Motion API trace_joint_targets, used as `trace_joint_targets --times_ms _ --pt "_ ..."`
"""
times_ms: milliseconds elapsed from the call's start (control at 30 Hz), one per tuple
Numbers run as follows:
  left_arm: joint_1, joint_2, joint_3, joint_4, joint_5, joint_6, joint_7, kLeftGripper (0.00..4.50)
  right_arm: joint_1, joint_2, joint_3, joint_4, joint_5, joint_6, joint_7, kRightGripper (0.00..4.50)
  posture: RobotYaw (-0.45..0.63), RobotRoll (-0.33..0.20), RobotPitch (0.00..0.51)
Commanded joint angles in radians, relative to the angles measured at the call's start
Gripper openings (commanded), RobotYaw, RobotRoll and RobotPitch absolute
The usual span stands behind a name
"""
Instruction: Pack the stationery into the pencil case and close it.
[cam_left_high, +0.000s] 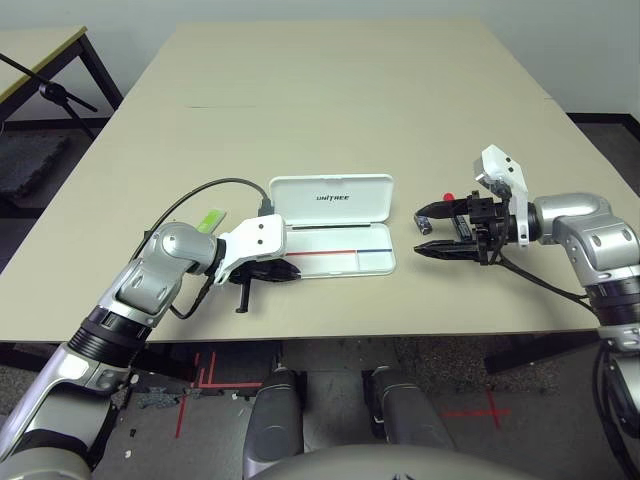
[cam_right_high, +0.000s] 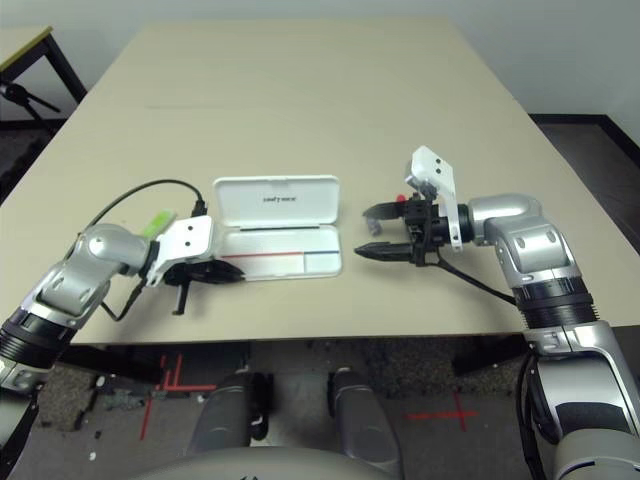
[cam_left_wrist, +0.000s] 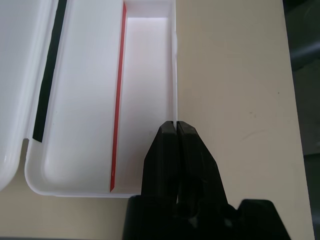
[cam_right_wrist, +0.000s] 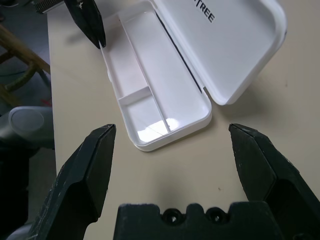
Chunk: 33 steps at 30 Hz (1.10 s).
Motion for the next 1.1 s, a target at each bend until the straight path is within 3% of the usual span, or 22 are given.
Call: trace_joint_targets --times_ms 33,100,200,533,833,1100 --pt "0.012 -0.001 -0.018 0.015 0.025 -0.024 -0.012 0.03 0.001 -0.013 0.013 -0.006 -0.004 0.002 0.005 4.50 0.03 0.000 0.104" --pt "0.013 -0.005 -0.017 0.019 0.030 -0.029 -0.006 0.03 0.003 -0.014 0.013 -0.009 -0.004 0.003 0.004 4.50 0.02 0.000 0.105" --pt "0.017 -0.011 -0.013 0.016 0.032 -0.023 0.000 0.69 0.005 -0.015 0.014 -0.013 -0.004 0.004 0.003 4.50 0.02 0.000 0.109" --pt "0.034 0.011 0.033 -0.080 -0.014 0.025 -0.009 4.49 0.007 -0.016 0.009 0.032 -0.016 -0.022 0.001 4.50 0.02 0.000 0.107" --pt "0.037 0.106 0.195 -0.271 -0.170 0.190 -0.021 4.49 0.003 -0.018 -0.009 0.064 -0.005 -0.027 0.002 4.50 0.02 0.000 0.104" --pt "0.040 0.124 0.231 -0.341 -0.228 0.251 0.003 4.49 -0.008 0.004 -0.059 0.073 0.037 -0.029 -0.026 4.50 0.02 0.000 0.110"
